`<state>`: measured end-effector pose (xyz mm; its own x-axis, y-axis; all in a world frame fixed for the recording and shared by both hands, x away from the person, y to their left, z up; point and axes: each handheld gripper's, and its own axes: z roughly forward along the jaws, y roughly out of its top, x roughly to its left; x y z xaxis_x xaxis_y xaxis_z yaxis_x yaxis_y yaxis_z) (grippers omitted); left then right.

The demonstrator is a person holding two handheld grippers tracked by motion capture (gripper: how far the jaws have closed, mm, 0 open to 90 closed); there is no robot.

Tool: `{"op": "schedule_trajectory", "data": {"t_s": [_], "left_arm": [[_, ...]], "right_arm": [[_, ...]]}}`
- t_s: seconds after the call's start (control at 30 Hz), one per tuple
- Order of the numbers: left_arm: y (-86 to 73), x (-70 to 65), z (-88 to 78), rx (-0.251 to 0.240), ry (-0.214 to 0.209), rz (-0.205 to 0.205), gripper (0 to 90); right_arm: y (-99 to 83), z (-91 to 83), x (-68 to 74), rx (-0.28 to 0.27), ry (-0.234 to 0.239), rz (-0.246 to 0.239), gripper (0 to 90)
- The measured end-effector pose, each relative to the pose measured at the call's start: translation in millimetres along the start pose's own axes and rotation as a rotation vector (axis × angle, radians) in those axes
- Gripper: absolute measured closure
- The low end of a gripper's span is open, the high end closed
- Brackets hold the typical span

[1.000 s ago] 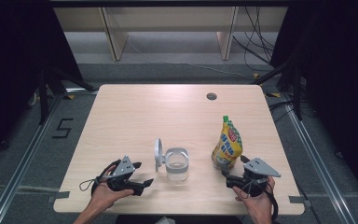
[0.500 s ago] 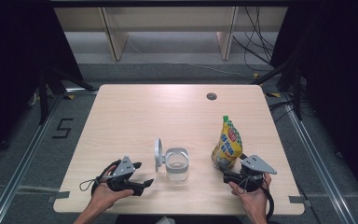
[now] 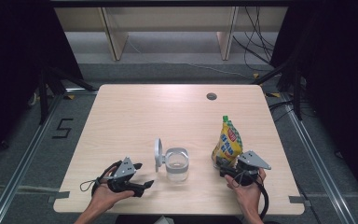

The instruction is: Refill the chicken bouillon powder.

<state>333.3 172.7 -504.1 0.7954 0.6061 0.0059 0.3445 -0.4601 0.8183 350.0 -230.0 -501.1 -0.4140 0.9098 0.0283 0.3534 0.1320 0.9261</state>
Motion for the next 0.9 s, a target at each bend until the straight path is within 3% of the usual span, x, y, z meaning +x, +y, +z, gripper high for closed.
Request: {"op": "schedule_trajectory", "data": {"t_s": [0.03, 0.07, 0.1, 0.13, 0.2, 0.23, 0.27, 0.3, 0.33, 0.4, 0.5, 0.53, 0.57, 0.6, 0.63, 0.8, 0.83, 0.87, 0.9], "left_arm": [[-0.3, -1.7, 0.3, 0.01, -0.009, -0.024, 22.1], [-0.2, -1.2, 0.0, 0.022, 0.003, -0.004, 22.2], [-0.1, -2.1, 0.3, 0.023, -0.001, -0.012, 22.3], [-0.1, -0.8, 0.8, 0.016, -0.003, 0.015, 22.4], [-0.4, -3.7, 2.0, 0.007, -0.007, -0.02, 22.7], [-0.3, -3.0, 0.6, 0.018, -0.001, 0.001, 22.6], [0.2, -1.9, 0.4, 0.02, 0.002, 0.025, 22.8], [-0.1, -3.5, 0.5, 0.022, 0.007, 0.011, 22.8], [0.4, -2.5, 0.0, 0.023, 0.007, 0.034, 22.8], [0.3, -3.1, 0.9, 0.013, 0.003, 0.029, 22.8], [-0.6, -4.5, 2.8, 0.017, -0.003, 0.007, 22.9], [0.2, -3.5, 1.4, 0.031, 0.008, 0.04, 22.9], [-0.1, -4.5, 2.1, 0.021, 0.005, 0.028, 22.9], [0.4, -3.2, 1.3, 0.032, 0.003, 0.05, 22.9], [-0.3, -4.0, 2.5, 0.03, 0.004, 0.025, 22.9], [-0.2, -5.2, 2.4, 0.034, -0.006, 0.015, 22.9], [0.5, -3.7, 2.4, 0.03, -0.001, 0.045, 22.9], [0.1, -5.1, 2.8, 0.04, -0.007, 0.013, 22.9], [0.0, -5.0, 2.8, 0.04, -0.009, 0.015, 22.9]], "right_arm": [[0.3, 0.0, -1.2, -0.003, -0.014, -0.026, 21.8], [0.9, -1.1, -1.4, 0.018, -0.016, -0.021, 22.2], [0.8, -0.6, -3.3, 0.014, 0.006, -0.022, 23.3], [0.8, -1.1, -2.9, 0.022, 0.013, -0.008, 24.3], [2.6, -1.2, -5.8, 0.032, 0.038, -0.034, 26.6], [3.1, -2.3, -3.6, 0.051, 0.038, 0.011, 26.9], [3.8, -1.7, -8.0, 0.042, 0.052, -0.015, 27.0], [5.0, -0.9, -14.3, 0.043, 0.088, -0.049, 27.4], [5.8, -2.4, -19.9, 0.059, 0.139, -0.041, 27.5], [6.8, -3.3, -24.8, 0.072, 0.161, -0.064, 27.8], [6.8, -4.2, -30.2, 0.077, 0.208, -0.05, 27.8], [6.9, -3.7, -32.1, 0.071, 0.206, -0.068, 27.8], [6.7, -2.9, -32.1, 0.063, 0.209, -0.065, 27.8], [6.1, -2.4, -31.9, 0.053, 0.197, -0.065, 27.0], [4.9, -2.2, -29.0, 0.039, 0.19, -0.03, 25.3], [0.8, 3.2, -26.2, -0.008, 0.137, -0.037, 19.0], [0.5, 4.5, -27.0, -0.007, 0.132, -0.061, 17.9], [-1.5, 4.3, -23.6, 0.004, 0.109, -0.018, 16.5], [-2.0, 5.1, -24.3, -0.001, 0.107, -0.026, 16.0]]}}
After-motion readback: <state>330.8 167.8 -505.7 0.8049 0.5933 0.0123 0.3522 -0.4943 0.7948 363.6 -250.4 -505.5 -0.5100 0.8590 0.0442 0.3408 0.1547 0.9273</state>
